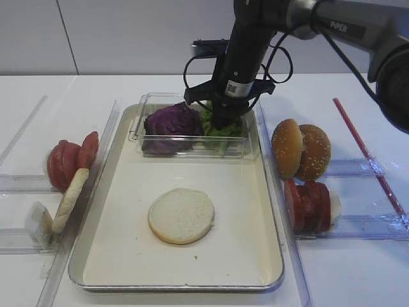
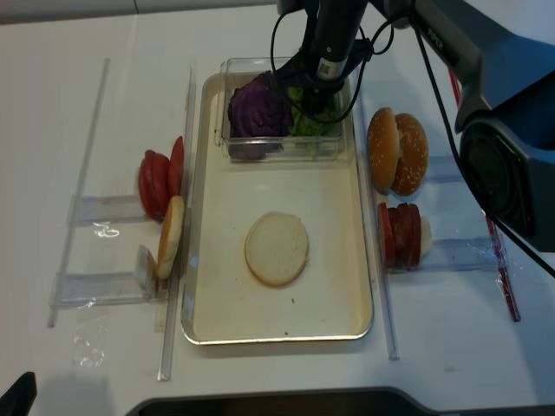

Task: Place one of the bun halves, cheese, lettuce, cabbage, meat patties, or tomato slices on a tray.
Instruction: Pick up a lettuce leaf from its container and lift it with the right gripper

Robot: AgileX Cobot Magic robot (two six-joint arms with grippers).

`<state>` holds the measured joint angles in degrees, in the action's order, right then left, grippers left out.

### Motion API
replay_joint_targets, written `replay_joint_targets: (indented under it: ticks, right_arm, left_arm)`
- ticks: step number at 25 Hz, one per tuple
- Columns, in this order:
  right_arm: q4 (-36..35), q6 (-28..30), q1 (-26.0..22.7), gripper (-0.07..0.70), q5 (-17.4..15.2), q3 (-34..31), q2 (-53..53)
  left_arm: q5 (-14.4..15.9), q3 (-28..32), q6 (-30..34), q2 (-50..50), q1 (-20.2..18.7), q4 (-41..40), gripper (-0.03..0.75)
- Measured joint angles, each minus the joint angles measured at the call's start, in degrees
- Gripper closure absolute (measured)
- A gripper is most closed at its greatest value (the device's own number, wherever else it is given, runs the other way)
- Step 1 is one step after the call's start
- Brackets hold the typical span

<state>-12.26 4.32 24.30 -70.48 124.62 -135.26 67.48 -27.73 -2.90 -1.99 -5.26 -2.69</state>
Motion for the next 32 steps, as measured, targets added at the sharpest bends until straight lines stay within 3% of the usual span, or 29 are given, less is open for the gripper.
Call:
replay_joint_targets:
  ticks: [3, 32]
  right_arm:
    - [0.7, 0.2, 0.0, 0.584, 0.0, 0.0, 0.0]
    - [1.3, 1.0, 0.0, 0.586, -0.5, 0.0, 7.6]
  left_arm:
    - [0.0, 0.0, 0.0, 0.0, 0.0, 0.0, 0.372]
    - [0.0, 0.0, 0.0, 0.0, 0.0, 0.0, 0.372]
